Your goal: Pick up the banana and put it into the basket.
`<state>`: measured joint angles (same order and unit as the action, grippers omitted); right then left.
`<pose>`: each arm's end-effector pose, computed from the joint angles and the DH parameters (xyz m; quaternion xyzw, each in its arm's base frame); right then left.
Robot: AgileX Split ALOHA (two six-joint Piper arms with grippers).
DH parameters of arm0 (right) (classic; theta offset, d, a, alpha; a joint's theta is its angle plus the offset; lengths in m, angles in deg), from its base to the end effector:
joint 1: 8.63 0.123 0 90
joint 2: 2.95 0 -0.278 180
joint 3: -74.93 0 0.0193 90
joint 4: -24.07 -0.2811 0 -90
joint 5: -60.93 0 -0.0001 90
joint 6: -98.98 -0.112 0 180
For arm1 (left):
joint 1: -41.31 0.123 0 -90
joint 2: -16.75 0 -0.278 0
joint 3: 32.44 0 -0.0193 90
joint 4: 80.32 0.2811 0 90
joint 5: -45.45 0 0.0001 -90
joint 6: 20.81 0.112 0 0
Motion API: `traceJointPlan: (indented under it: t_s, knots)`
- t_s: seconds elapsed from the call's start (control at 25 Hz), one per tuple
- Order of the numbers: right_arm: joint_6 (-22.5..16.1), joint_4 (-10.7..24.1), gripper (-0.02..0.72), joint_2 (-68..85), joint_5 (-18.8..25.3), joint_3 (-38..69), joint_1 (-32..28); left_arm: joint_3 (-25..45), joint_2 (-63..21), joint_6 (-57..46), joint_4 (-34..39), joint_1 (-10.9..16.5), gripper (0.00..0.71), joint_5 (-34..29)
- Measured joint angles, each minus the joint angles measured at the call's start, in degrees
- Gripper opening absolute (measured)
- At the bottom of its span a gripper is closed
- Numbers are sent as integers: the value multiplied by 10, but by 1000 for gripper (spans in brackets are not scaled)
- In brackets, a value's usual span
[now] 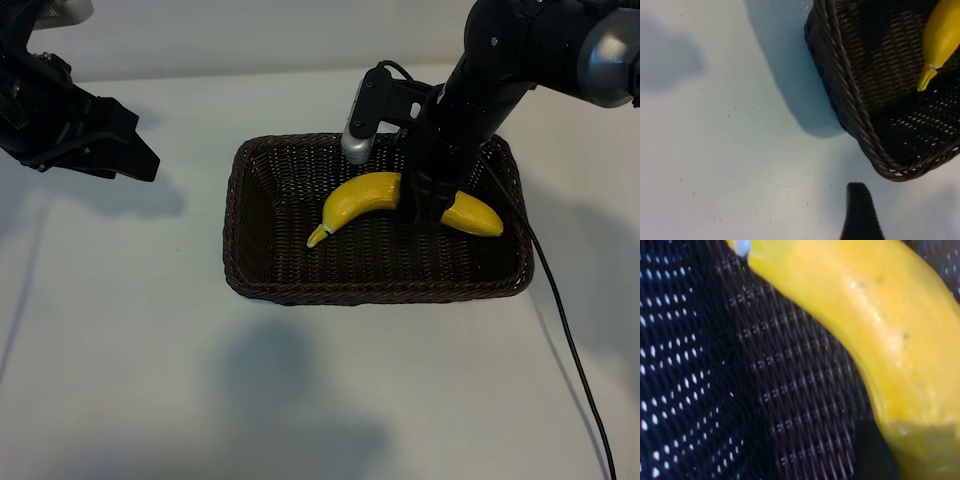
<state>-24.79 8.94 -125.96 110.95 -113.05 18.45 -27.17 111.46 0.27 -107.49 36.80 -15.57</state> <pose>0.3855 0.2223 0.1491 -0.6004 0.7814 0.0750 0.1528 0.3367 -0.0715 0.2751 0.1359 0.9522 -0.1960 0.1907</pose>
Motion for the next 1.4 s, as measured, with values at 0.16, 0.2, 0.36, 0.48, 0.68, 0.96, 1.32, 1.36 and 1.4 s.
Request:
traceJointPlan:
  t_s: [0.16,0.2,0.36,0.48,0.68,0.96,1.32,1.36,1.4]
  knots:
    - [0,0,415,0,-1,0,0,0,0,0,0,0,502,0]
    - [0,0,415,0,-1,0,0,0,0,0,0,0,502,0]
    - [-7,2,460,0,-1,0,0,0,0,0,0,0,502,0]
    - [-10,4,544,0,-1,0,0,0,0,0,0,0,502,0]
    - [-11,11,561,0,-1,0,0,0,0,1,0,0,502,0]
    - [-11,13,537,3,3,0,0,0,0,7,0,0,502,0]
    - [-11,13,537,73,58,-20,0,0,0,10,0,0,502,0]
    - [-11,13,537,82,73,-27,0,0,0,10,0,0,502,0]
    - [-11,13,537,89,83,-34,0,0,0,10,0,0,502,0]
